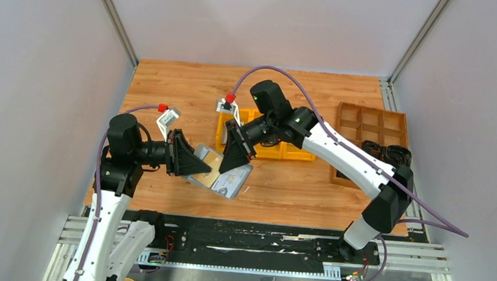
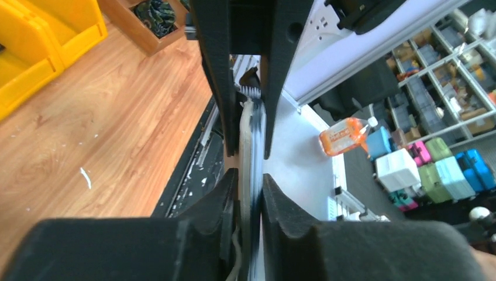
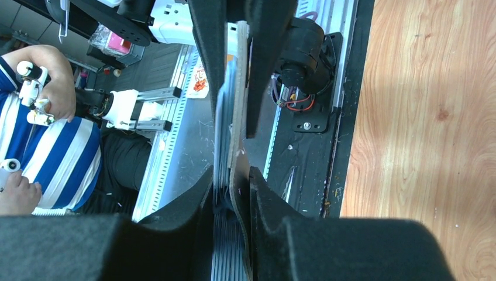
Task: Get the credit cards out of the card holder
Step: Remove the credit card from the card holder.
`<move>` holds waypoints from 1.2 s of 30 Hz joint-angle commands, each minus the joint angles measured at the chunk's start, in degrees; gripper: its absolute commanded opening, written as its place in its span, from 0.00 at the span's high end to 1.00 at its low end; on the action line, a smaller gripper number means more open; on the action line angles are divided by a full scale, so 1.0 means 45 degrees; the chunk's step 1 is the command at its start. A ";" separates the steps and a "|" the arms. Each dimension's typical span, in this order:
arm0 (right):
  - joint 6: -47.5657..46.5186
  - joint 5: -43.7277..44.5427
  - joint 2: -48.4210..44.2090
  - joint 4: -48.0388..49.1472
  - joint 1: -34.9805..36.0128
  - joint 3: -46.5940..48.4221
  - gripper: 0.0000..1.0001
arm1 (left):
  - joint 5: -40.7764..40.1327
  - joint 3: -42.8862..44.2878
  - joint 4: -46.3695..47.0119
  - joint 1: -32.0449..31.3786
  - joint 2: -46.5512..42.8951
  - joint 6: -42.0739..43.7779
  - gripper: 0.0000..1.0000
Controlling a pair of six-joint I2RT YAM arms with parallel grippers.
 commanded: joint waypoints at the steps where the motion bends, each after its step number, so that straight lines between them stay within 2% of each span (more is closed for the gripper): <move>1: -0.0361 -0.0492 0.0033 -0.0175 0.0099 0.0590 0.69 | 0.0330 0.0051 -0.0516 -0.0135 0.0132 0.0659 0.88; 3: -0.0241 -0.0081 -0.0195 -0.0067 -0.0167 0.0475 0.56 | 0.0013 0.0298 -0.0713 -0.0135 0.0332 0.0925 0.95; 5: 0.0255 0.0991 -0.0675 0.0195 -0.0826 0.0253 0.50 | -0.0497 0.0490 -0.0766 -0.0135 0.0565 0.1038 0.99; 9: 0.2334 0.3188 -0.2374 0.1815 -0.2325 -0.0846 0.43 | -0.1798 0.0629 -0.0329 -0.0135 0.0614 0.0680 1.00; 13: 0.3550 0.5028 -0.4124 0.3539 -0.2582 -0.2408 0.39 | -0.3161 0.0326 0.1264 -0.0135 0.0297 -0.0843 1.00; 15: 0.4657 0.5029 -0.4597 0.5001 -0.2547 -0.3472 0.38 | -0.3729 0.0117 0.1959 -0.0135 0.0100 -0.1540 1.00; 19: 0.6618 0.3893 -0.4505 0.7560 -0.1961 -0.4777 0.42 | -0.3767 -0.0569 0.3931 -0.0135 -0.0056 -0.3431 1.00; 26: 0.8707 0.2976 -0.3456 1.0621 -0.1108 -0.5679 0.45 | -0.3574 -0.0727 0.4957 -0.0135 -0.0147 -0.4568 1.00; 36: 0.9018 0.2813 -0.2375 1.0984 -0.1090 -0.5788 0.46 | -0.3365 -0.0875 0.5942 -0.0135 -0.0516 -0.5727 1.00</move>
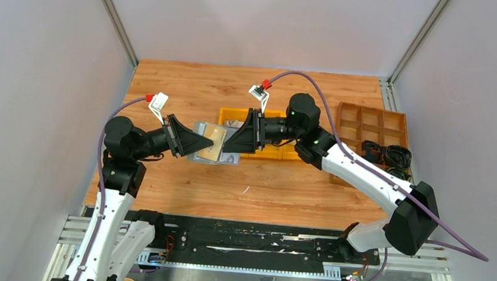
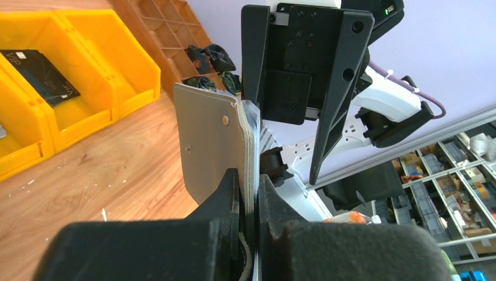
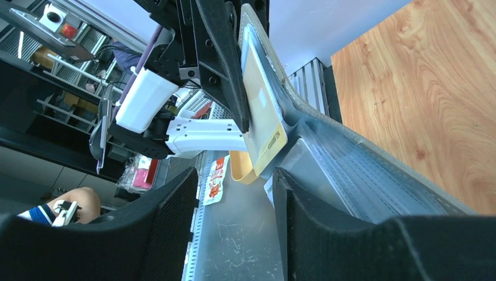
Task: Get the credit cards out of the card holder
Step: Remove the credit card from the card holder.
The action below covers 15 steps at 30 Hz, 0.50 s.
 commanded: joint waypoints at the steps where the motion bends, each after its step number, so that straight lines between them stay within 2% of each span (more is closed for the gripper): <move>1: 0.0653 -0.0201 0.0585 0.1077 0.0129 -0.0029 0.47 | 0.0336 -0.0009 0.1285 -0.0077 -0.0435 -0.0927 1.00; 9: 0.2272 -0.0534 0.1791 0.3247 0.0368 0.0545 0.55 | 0.0595 -0.0200 0.1356 -0.0077 -0.0633 -0.1073 1.00; 15: 0.3576 -0.0483 0.1994 0.5171 0.0383 0.0060 0.85 | 0.0857 -0.0161 0.1442 -0.0077 -0.0694 -0.1169 0.98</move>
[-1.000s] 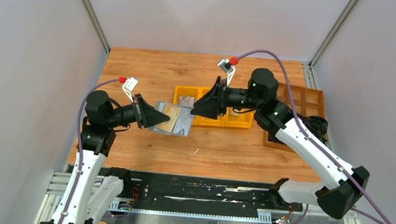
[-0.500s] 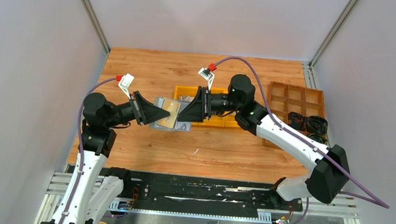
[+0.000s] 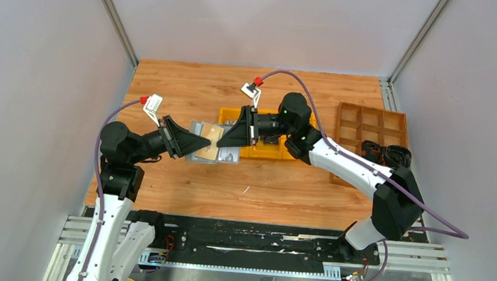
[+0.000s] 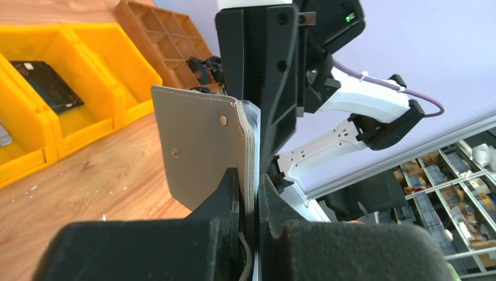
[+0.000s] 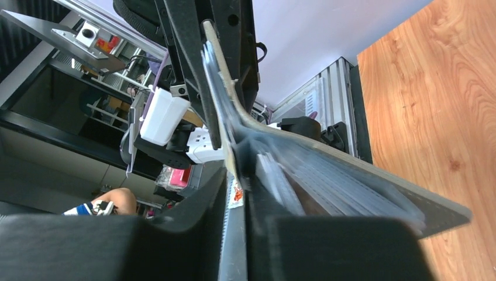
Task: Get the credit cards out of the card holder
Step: Remove the credit card from the card holder.
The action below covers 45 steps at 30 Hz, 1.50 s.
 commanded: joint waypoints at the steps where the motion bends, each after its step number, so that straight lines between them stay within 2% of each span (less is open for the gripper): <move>1: 0.1247 0.0385 0.0312 0.2455 0.0373 -0.0132 0.89 | 0.1071 0.0186 0.0962 -0.0286 -0.0216 -0.0618 0.96; 4: 0.1636 0.0438 0.0341 0.2974 0.0373 -0.0296 1.00 | 0.1141 0.0173 0.0982 -0.0286 -0.0242 -0.0695 0.88; 10: 0.2557 0.0469 0.0286 0.4488 0.0373 -0.0875 1.00 | 0.1238 0.0196 0.1079 -0.0286 -0.0160 -0.0883 0.77; 14: 0.2513 0.0420 -0.0037 0.4535 0.0291 -0.1428 1.00 | 0.1189 0.0230 0.1542 -0.0286 0.0004 -0.1265 0.76; 16: 0.2407 0.0500 -0.0276 0.4461 0.0192 -0.1789 1.00 | 0.1177 0.0258 0.1568 -0.0286 0.0075 -0.1335 0.76; 21: 0.2280 0.0620 -0.0613 0.4332 0.0070 -0.2300 1.00 | 0.0999 0.0301 0.1680 -0.0286 0.0128 -0.1370 0.85; 26: 0.1987 0.0585 -0.0891 0.4041 0.0061 -0.2607 1.00 | 0.0944 0.0374 0.1686 -0.0286 0.0136 -0.1400 0.90; 34: 0.1700 0.0671 -0.1097 0.3950 0.0060 -0.3133 1.00 | 0.0794 0.0457 0.1708 -0.0286 0.0146 -0.1471 0.92; 40: 0.2244 0.0849 -0.0884 0.4818 0.0061 -0.3238 1.00 | 0.0658 0.0447 0.1721 -0.0286 0.0126 -0.1446 0.96; 41: 0.2371 0.0865 -0.0821 0.4921 0.0060 -0.3193 0.96 | 0.0651 0.0453 0.1722 -0.0286 0.0136 -0.1461 0.99; 43: 0.2885 0.1101 -0.0650 0.5642 0.0060 -0.3187 0.75 | 0.0601 0.0439 0.1713 -0.0286 0.0125 -0.1459 1.00; 45: 0.3536 0.1414 -0.0384 0.6725 0.0075 -0.3158 0.61 | 0.0524 0.0406 0.1709 -0.0286 0.0124 -0.1429 1.00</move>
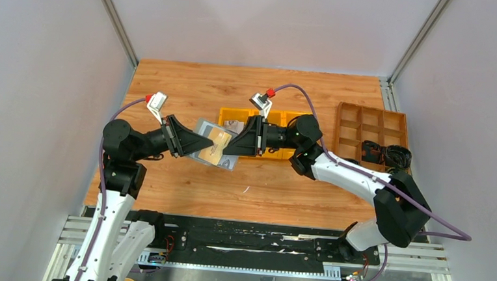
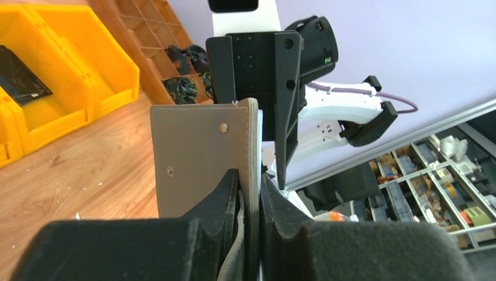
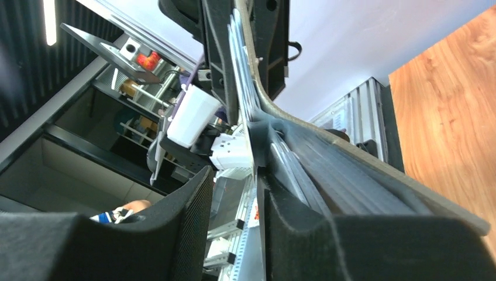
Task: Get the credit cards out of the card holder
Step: Remove the credit card from the card holder, then place the credit card in the storage box.
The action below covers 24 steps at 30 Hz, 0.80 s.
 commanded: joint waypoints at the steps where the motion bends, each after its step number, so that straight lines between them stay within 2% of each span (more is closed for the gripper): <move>1: 0.1260 0.0769 0.0573 0.2243 0.0021 -0.0044 0.58 | -0.0085 0.0399 0.0883 -0.0077 -0.0159 -0.0321 1.00; 3: 0.1698 0.0841 0.0883 0.2773 0.0068 0.0192 0.53 | -0.0110 0.0408 0.0896 -0.0077 -0.0151 -0.0323 1.00; 5: 0.1941 0.0825 0.1115 0.3107 0.0144 0.0398 0.55 | -0.0109 0.0450 0.0886 -0.0077 -0.0144 -0.0294 1.00; 8: 0.1979 0.0748 0.1209 0.3118 0.0149 0.0493 0.70 | -0.0083 0.0511 0.0886 -0.0077 -0.0147 -0.0278 1.00; 11: 0.1980 0.0661 0.1088 0.3031 0.0002 0.0292 0.98 | -0.0036 0.0511 0.0899 -0.0077 -0.0144 -0.0216 1.00; 16: 0.1793 0.0147 0.0174 0.2524 -0.1058 -0.0909 1.00 | -0.0014 0.0668 0.0668 -0.0077 -0.0115 0.0108 1.00; 21: 0.0139 -0.1247 -0.1181 -0.0309 -0.2660 -0.1588 1.00 | 0.0034 0.0910 0.0077 -0.0077 -0.0024 0.0744 1.00; 23: -0.1306 -0.1993 -0.1780 -0.2943 -0.3453 -0.1302 1.00 | 0.0045 0.1064 -0.0395 -0.0077 0.0010 0.1280 1.00; 24: -0.2283 -0.2220 -0.2208 -0.5386 -0.3941 -0.0900 1.00 | 0.0025 0.1187 -0.0630 -0.0077 0.0042 0.1746 1.00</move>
